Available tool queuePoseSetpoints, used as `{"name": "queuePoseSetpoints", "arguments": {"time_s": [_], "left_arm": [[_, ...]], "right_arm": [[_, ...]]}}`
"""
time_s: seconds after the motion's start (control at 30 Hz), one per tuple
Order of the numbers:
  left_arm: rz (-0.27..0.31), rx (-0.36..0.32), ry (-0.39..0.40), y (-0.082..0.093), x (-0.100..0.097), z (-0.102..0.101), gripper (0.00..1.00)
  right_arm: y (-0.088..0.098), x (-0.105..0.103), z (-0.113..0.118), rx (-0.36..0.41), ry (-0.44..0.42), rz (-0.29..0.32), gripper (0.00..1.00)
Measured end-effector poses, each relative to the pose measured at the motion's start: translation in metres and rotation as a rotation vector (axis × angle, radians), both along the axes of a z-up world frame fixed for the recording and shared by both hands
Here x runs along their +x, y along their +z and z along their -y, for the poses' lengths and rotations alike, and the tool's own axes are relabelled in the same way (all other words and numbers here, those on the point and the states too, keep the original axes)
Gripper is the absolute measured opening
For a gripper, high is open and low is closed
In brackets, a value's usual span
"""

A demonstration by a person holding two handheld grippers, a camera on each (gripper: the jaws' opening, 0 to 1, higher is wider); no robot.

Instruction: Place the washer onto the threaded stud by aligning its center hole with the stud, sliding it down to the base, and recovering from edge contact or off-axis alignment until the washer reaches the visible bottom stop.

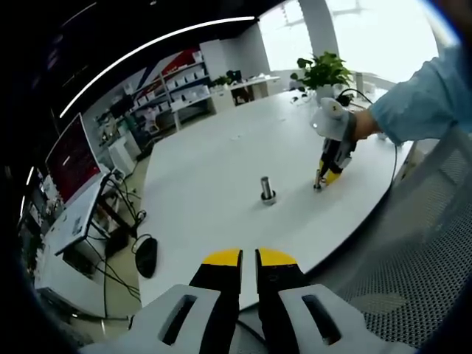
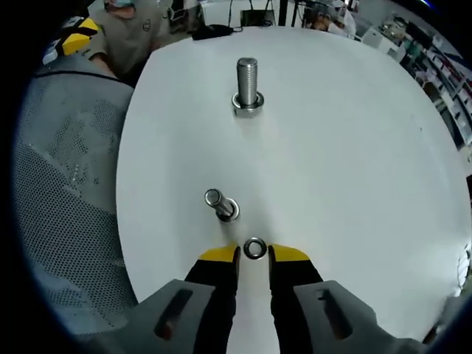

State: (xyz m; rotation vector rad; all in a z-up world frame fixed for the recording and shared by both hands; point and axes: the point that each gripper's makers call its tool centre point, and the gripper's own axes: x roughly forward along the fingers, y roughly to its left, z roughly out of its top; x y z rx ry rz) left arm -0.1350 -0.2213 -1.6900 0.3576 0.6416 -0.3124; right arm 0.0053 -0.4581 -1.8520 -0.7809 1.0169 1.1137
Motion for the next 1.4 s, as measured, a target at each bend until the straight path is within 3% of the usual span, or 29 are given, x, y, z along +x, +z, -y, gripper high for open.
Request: {"name": "queuePoseSetpoints", "arguments": {"time_s": [0.6,1.4], "left_arm": [[-0.007,0.002,-0.003,-0.001,-0.001,0.000,0.04],[0.005,0.000,-0.010,0.001,-0.001,0.001,0.04]], "right_arm": [[0.001,0.000,0.004,0.018,-0.032,0.009,0.13],[0.041,-0.013,-0.004,0.107,-0.043,0.043,0.13]]}}
